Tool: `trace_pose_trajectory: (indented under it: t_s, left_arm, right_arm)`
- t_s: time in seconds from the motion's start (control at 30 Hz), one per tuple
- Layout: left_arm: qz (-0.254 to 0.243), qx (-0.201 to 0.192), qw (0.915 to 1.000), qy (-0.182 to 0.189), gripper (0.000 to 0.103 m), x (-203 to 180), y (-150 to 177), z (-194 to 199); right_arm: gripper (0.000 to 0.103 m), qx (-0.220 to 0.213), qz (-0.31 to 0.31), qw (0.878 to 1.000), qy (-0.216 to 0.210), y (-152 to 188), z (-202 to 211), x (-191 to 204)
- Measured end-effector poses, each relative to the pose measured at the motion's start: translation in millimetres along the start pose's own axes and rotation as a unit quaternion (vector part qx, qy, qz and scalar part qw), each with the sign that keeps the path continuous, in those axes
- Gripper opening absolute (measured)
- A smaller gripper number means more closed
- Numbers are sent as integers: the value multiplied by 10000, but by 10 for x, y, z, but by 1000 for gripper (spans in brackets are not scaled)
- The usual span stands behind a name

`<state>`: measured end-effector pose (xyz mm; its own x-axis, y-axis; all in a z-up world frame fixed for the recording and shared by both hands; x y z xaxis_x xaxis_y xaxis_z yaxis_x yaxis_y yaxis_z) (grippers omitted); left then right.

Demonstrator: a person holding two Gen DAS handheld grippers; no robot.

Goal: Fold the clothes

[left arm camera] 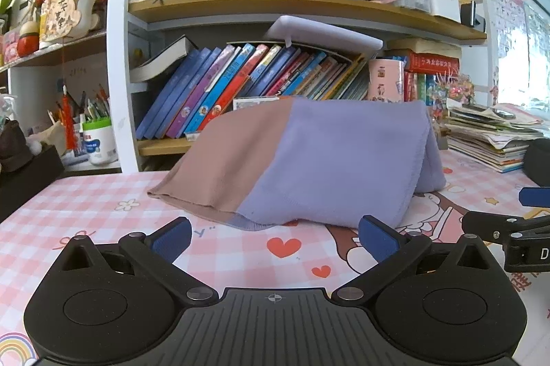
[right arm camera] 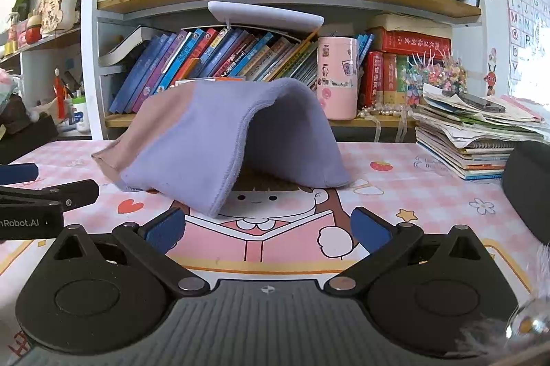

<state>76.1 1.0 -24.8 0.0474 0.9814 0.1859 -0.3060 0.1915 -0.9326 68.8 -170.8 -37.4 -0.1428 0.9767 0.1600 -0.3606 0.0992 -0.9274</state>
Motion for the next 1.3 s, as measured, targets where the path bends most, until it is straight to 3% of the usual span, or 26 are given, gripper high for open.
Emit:
trace_pose_trajectory:
  t_s: [1.3]
  left_arm:
    - [-32, 91, 9999, 54, 103, -21, 34, -22]
  right_arm:
    - [103, 42, -97, 9999, -3, 2, -8, -14]
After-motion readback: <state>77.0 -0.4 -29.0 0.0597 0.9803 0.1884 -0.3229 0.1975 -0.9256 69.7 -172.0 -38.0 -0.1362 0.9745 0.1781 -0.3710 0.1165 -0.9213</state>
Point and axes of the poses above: each gripper's, at about its wrist camera, not at the fingertips, and z roughly against the way its jaws point, x to its left, y to its underside, the point moved 8 cm from there along -z, roughly the way its jaws point, and after that the axes turned 8 degrees about -z, right-handed, at the moved point
